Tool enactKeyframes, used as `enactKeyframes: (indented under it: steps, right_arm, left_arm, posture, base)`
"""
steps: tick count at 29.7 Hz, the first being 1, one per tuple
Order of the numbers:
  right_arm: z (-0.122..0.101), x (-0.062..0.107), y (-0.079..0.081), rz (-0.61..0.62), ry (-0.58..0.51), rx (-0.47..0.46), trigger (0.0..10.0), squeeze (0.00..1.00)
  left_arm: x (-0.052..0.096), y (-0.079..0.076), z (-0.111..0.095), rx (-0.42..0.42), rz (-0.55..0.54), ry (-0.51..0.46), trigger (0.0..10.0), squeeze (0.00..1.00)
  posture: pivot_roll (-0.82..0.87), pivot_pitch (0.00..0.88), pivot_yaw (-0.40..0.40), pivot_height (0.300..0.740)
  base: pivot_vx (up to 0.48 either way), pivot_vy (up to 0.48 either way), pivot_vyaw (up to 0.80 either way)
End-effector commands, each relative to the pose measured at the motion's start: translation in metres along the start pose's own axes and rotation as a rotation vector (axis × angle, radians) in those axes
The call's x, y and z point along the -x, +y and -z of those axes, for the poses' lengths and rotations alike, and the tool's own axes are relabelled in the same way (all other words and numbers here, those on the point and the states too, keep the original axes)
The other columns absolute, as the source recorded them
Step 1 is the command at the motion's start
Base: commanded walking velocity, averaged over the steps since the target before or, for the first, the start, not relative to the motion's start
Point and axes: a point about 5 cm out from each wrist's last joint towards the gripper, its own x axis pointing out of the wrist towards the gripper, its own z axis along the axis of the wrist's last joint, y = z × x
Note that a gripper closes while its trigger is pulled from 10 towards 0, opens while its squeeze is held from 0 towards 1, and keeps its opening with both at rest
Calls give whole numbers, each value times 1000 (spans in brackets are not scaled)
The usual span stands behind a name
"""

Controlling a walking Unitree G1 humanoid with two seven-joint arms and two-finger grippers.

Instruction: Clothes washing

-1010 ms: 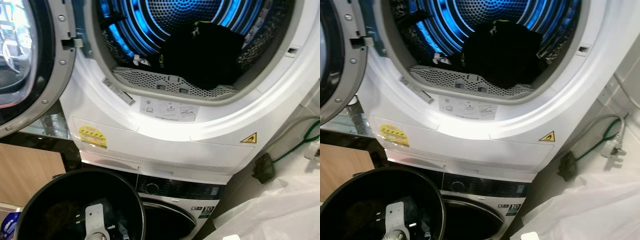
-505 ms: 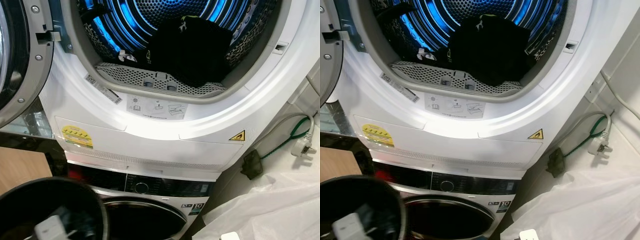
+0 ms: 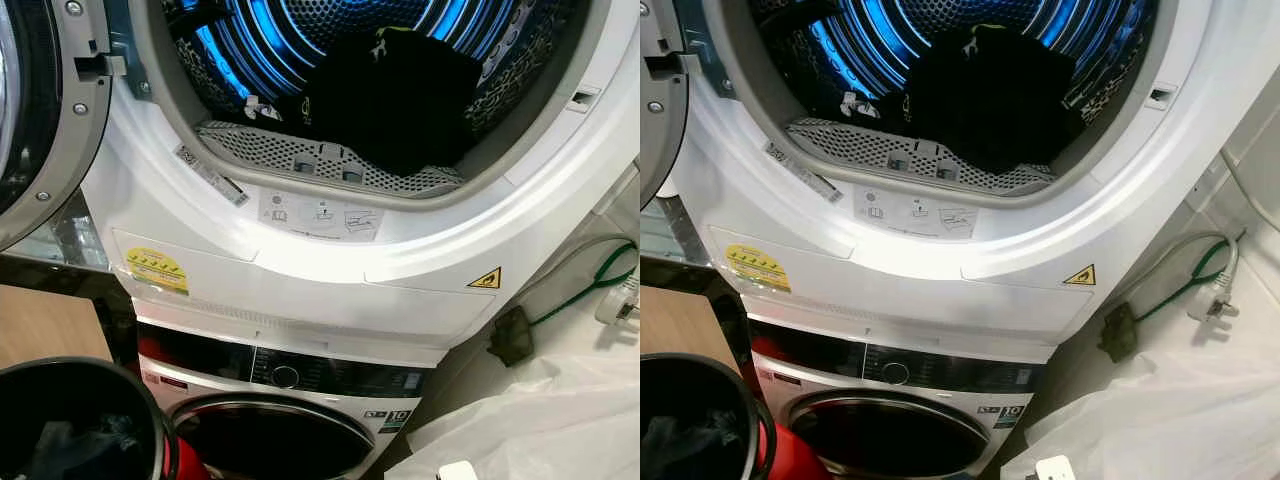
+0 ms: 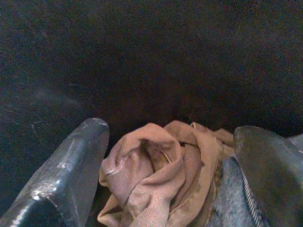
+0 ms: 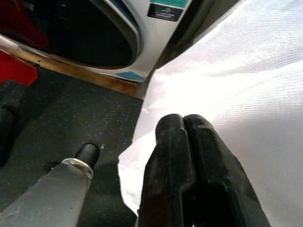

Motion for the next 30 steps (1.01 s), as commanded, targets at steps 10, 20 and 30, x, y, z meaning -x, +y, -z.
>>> enactKeyframes:
  steps: [10, 20, 30]
  right_arm:
    - [-3, 0, -7, 13, -6, 31, 10000, 0]
    - [-3, 0, -6, 5, 0, 57, 10000, 0]
    - [-6, -1, -6, 11, -11, 41, 10000, 0]
  left_arm:
    - [-12, 30, -28, 80, -143, -143, 10000, 0]
    - [17, -79, -71, -342, 749, -376, 10000, 0]
    - [51, -112, -110, -592, 1175, -608, 10000, 0]
  posture:
    - [197, 0, -180, 740]
    - [204, 0, -188, 740]
    - [185, 0, -179, 740]
  base:
    - [0, 0, 0]
    - [0, 0, 0]
    - [0, 0, 0]
